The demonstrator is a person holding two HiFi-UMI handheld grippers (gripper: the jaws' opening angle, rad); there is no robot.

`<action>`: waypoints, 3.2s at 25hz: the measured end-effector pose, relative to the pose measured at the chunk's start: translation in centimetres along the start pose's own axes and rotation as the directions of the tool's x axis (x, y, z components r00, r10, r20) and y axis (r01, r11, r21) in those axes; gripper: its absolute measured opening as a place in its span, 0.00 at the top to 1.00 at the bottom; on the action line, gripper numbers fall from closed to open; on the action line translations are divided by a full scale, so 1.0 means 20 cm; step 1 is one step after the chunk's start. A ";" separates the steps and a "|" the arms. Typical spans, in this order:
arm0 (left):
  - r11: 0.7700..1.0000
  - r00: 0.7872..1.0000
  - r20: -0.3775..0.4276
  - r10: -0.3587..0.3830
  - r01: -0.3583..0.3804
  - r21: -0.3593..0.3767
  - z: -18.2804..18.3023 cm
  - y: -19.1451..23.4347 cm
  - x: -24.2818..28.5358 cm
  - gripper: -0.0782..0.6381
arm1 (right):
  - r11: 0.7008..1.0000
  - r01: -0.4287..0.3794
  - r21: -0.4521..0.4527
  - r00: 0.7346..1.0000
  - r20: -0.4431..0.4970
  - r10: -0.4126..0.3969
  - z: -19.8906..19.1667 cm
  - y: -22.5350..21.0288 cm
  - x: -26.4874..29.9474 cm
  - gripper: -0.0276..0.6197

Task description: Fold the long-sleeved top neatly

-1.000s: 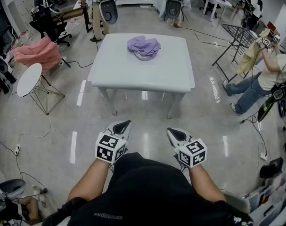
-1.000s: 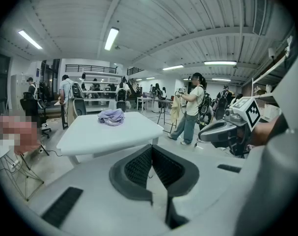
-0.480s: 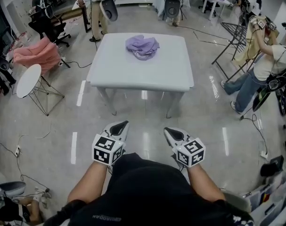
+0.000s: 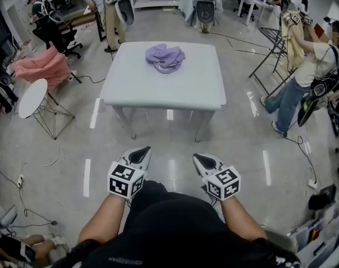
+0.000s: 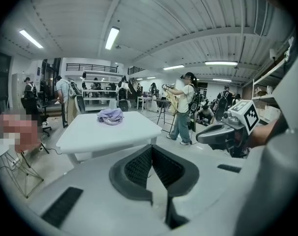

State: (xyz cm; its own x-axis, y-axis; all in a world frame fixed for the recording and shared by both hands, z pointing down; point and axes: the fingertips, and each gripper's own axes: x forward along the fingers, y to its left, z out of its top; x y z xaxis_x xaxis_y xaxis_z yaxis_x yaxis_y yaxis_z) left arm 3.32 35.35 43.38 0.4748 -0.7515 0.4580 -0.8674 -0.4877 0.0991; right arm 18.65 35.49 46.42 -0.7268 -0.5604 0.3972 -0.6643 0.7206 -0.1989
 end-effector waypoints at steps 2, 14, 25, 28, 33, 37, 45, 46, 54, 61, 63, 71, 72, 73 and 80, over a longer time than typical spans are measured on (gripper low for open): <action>1.000 1.000 -0.009 0.003 -0.003 -0.007 -0.01 0.00 0.00 0.88 | 1.000 -0.004 0.009 1.000 -0.004 0.004 -0.01 0.00 0.00 0.95; 0.999 0.999 -0.041 -0.009 0.007 -0.044 -0.05 0.13 0.09 0.88 | 0.999 -0.008 0.049 0.999 -0.049 0.010 0.01 -0.04 0.18 0.95; 0.997 0.998 -0.057 -0.022 0.017 -0.075 0.06 0.50 0.28 0.88 | 0.999 -0.001 0.041 0.996 -0.086 0.004 0.19 -0.15 0.52 0.95; 0.998 0.999 -0.036 -0.019 0.017 -0.064 0.16 0.63 0.35 0.88 | 1.000 0.008 0.027 0.996 -0.084 -0.006 0.29 -0.21 0.63 0.95; 0.999 0.999 -0.013 -0.032 0.032 -0.024 0.32 0.83 0.46 0.88 | 0.999 0.041 0.004 0.998 -0.053 -0.040 0.50 -0.31 0.81 0.95; 0.998 0.998 -0.008 -0.062 0.062 -0.014 0.39 0.98 0.53 0.88 | 0.998 0.067 -0.001 0.997 -0.040 -0.067 0.63 -0.34 0.95 0.95; 0.993 0.993 -0.022 -0.116 0.117 0.020 0.46 1.26 0.62 0.88 | 0.989 0.146 0.006 0.988 -0.048 -0.146 0.71 -0.38 1.17 0.95; 0.991 0.991 -0.027 -0.129 0.130 0.026 0.46 1.29 0.62 0.88 | 0.987 0.160 0.010 0.986 -0.047 -0.159 0.72 -0.39 1.19 0.95; 0.983 0.983 -0.063 -0.174 0.176 0.040 0.43 1.44 0.71 0.88 | 0.977 0.215 0.017 0.976 -0.046 -0.214 0.77 -0.44 1.31 0.95; 0.981 0.979 -0.072 -0.188 0.190 0.022 0.45 1.47 0.79 0.88 | 0.975 0.221 0.032 0.974 -0.066 -0.218 0.79 -0.53 1.38 0.95; 0.983 0.981 -0.080 -0.179 0.181 0.016 0.44 1.49 0.83 0.88 | 0.978 0.208 0.028 0.976 -0.066 -0.206 0.79 -0.58 1.41 0.95; 0.995 0.989 -0.108 -0.100 0.098 -0.019 0.53 1.56 1.06 0.88 | 0.992 0.125 0.012 0.990 -0.063 -0.124 0.88 -0.87 1.56 0.95; 0.996 0.989 -0.114 -0.093 0.091 -0.026 0.55 1.56 1.11 0.88 | 0.994 0.113 0.005 0.992 -0.062 -0.112 0.90 -0.91 1.58 0.95; 0.996 0.989 -0.119 -0.084 0.081 -0.035 0.56 1.57 1.15 0.88 | 0.995 0.100 -0.003 0.993 -0.060 -0.100 0.92 -0.96 1.60 0.95; 0.998 0.995 -0.103 -0.008 0.002 -0.056 0.72 1.57 1.45 0.88 | 0.999 0.018 -0.051 0.997 -0.072 -0.022 0.99 -1.28 1.72 0.95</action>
State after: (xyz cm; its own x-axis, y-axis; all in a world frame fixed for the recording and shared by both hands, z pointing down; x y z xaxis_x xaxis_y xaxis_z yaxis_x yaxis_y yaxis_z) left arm -7.90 -8.23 47.04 0.4639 -0.6976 0.5460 -0.8732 -0.4639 0.1493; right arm 7.20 -10.28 47.36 -0.6977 -0.5449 0.4651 -0.6675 0.7303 -0.1456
